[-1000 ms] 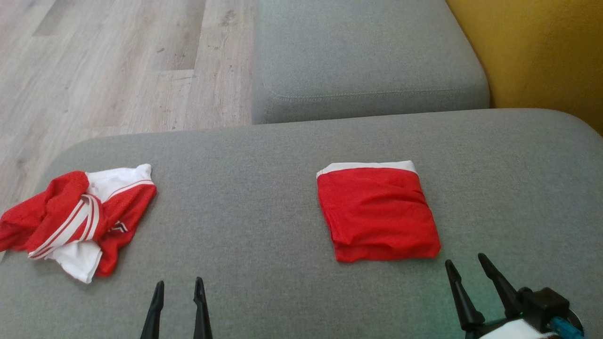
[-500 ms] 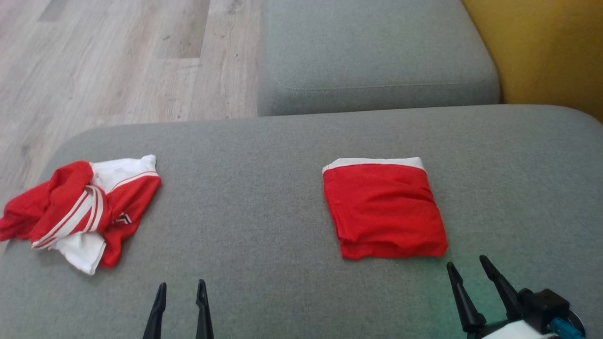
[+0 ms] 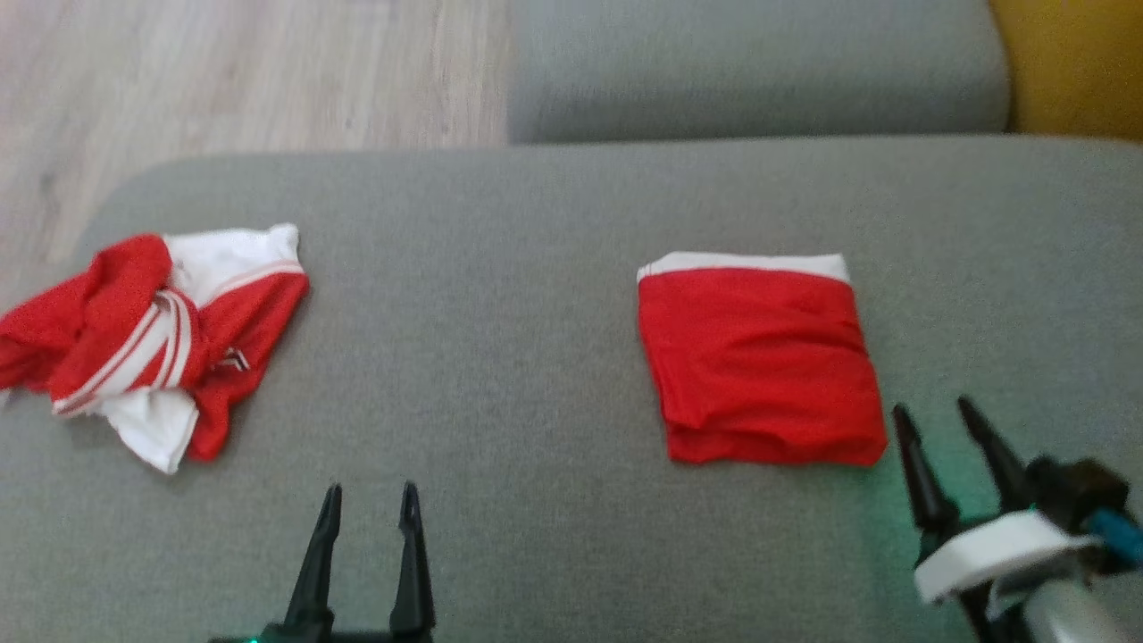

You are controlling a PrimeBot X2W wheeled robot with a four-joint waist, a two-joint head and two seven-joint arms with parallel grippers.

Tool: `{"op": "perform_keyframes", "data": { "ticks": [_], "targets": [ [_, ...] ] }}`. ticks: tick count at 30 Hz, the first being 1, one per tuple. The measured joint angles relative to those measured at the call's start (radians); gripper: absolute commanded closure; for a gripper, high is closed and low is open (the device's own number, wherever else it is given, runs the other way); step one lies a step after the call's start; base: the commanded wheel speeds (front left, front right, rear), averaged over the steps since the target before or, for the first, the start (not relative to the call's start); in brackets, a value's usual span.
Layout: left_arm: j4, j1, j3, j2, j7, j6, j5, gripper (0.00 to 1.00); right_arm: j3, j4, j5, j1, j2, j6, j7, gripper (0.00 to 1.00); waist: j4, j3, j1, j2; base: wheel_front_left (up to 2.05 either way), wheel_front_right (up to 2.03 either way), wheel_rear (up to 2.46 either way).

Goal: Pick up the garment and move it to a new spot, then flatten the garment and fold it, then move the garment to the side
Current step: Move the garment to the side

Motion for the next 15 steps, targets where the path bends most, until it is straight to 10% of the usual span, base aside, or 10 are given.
{"op": "perform_keyframes", "data": {
  "ticks": [11, 13, 14, 15],
  "targets": [
    [-0.001, -0.137, -0.074, -0.001, 0.000, 0.034, 0.000, 0.00, 0.040, 0.191, 0.134, -0.260, -0.044, 0.000, 0.168, 0.00, 0.027, 0.159, 0.0003, 0.0000, 0.00, 0.00, 0.00],
    [0.005, -0.141, -0.083, -0.001, 0.000, 0.035, -0.001, 0.00, 0.090, 0.211, 0.180, -0.268, -0.046, 0.000, 0.215, 0.76, 0.031, 0.169, 0.0002, -0.0001, 0.00, 0.00, 0.00],
    [0.007, -0.142, -0.085, -0.001, 0.000, 0.037, -0.001, 0.00, 0.105, 0.216, 0.203, -0.269, -0.046, 0.000, 0.228, 1.00, 0.032, 0.172, 0.0001, -0.0001, 0.00, 0.00, 0.00],
    [0.008, -0.142, -0.085, -0.001, 0.000, 0.043, -0.001, 0.00, 0.119, 0.215, 0.223, -0.271, -0.049, 0.000, 0.231, 1.00, 0.030, 0.175, 0.0001, 0.0000, 0.00, 0.00, 0.00]
  ]
}}
